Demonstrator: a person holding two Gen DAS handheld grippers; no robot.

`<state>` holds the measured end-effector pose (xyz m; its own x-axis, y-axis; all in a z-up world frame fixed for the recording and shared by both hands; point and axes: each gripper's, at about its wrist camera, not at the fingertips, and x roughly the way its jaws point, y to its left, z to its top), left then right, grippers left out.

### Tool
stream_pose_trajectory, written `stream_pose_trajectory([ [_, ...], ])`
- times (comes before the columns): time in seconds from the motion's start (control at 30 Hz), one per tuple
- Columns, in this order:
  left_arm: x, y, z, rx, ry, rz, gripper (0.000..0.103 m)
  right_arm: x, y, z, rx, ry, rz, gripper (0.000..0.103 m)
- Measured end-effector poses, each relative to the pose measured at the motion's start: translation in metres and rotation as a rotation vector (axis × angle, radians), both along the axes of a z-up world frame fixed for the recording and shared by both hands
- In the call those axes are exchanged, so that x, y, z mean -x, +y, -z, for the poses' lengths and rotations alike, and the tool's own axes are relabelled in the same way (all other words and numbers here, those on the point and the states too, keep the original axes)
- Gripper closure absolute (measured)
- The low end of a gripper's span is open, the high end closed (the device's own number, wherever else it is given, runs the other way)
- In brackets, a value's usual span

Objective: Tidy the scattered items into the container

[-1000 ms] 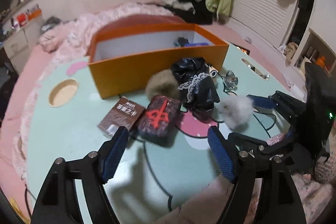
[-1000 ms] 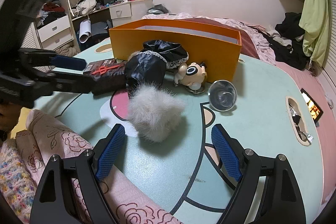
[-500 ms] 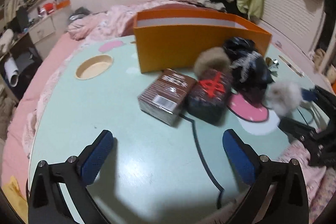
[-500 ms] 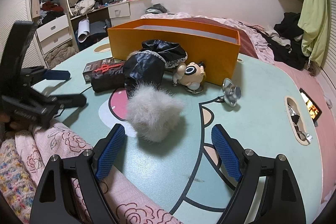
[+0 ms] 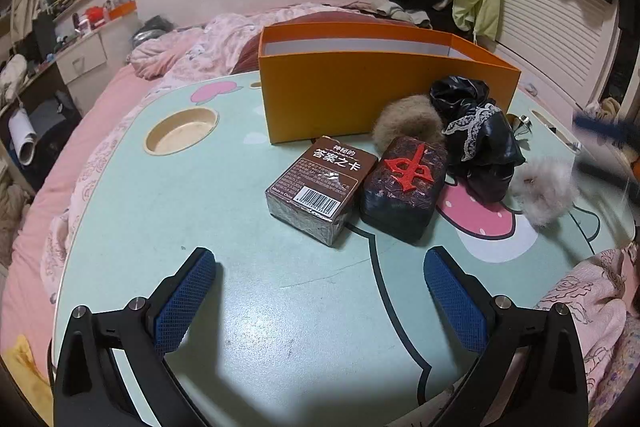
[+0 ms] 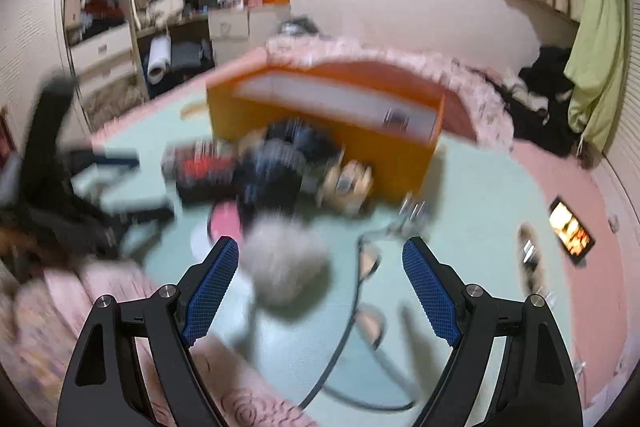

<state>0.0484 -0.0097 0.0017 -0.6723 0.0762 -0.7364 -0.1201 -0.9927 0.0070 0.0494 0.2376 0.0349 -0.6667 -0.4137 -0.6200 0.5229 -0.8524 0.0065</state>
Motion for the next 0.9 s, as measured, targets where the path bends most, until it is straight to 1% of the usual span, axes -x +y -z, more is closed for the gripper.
stream_pose_trajectory([
  [0.07,0.0,0.0,0.0,0.0,0.0,0.0,0.0,0.019,0.007,-0.023,0.064,-0.019,0.023,0.021],
  [0.1,0.0,0.0,0.0,0.0,0.0,0.0,0.0,0.031,0.009,-0.032,0.082,-0.035,0.038,0.029],
  [0.13,0.0,0.001,0.0,0.0,0.0,0.0,0.0,0.05,0.009,-0.042,0.09,-0.069,0.062,0.039],
  [0.2,0.0,0.001,0.0,0.0,0.001,0.0,0.0,0.083,0.003,-0.052,0.068,-0.119,0.099,0.05],
  [0.23,0.0,0.001,-0.001,0.0,0.0,-0.001,0.0,0.101,-0.003,-0.055,0.045,-0.138,0.11,0.052],
  [0.3,0.0,0.001,-0.001,0.0,0.0,-0.001,0.0,0.139,-0.017,-0.053,-0.009,-0.191,0.127,0.058],
  [0.33,0.0,0.002,-0.001,0.0,0.0,-0.001,0.0,0.156,-0.025,-0.048,-0.039,-0.232,0.135,0.061],
  [0.4,-0.001,0.002,-0.001,0.0,0.001,-0.001,0.0,0.185,-0.04,-0.036,-0.097,-0.31,0.151,0.061],
  [0.5,0.001,0.005,-0.002,-0.002,0.002,0.002,0.0,0.215,-0.058,-0.018,-0.201,-0.371,0.193,0.061],
  [0.57,0.001,0.006,-0.002,-0.003,0.003,0.003,0.0,0.222,-0.061,-0.009,-0.221,-0.396,0.206,0.061],
  [0.67,0.002,0.007,-0.002,-0.004,0.005,0.004,0.0,0.234,-0.064,0.009,-0.275,-0.454,0.257,0.061],
  [0.73,0.002,0.007,-0.002,-0.004,0.006,0.004,0.0,0.236,-0.067,0.016,-0.334,-0.451,0.284,0.061],
  [0.77,0.003,0.007,-0.001,-0.005,0.006,0.004,0.0,0.235,-0.07,0.02,-0.386,-0.435,0.302,0.061],
  [0.87,0.003,0.007,-0.001,-0.005,0.007,0.004,0.0,0.23,-0.08,0.03,-0.511,-0.398,0.298,0.061],
  [0.9,0.003,0.007,-0.001,-0.005,0.007,0.004,0.0,0.228,-0.082,0.032,-0.523,-0.4,0.288,0.067],
])
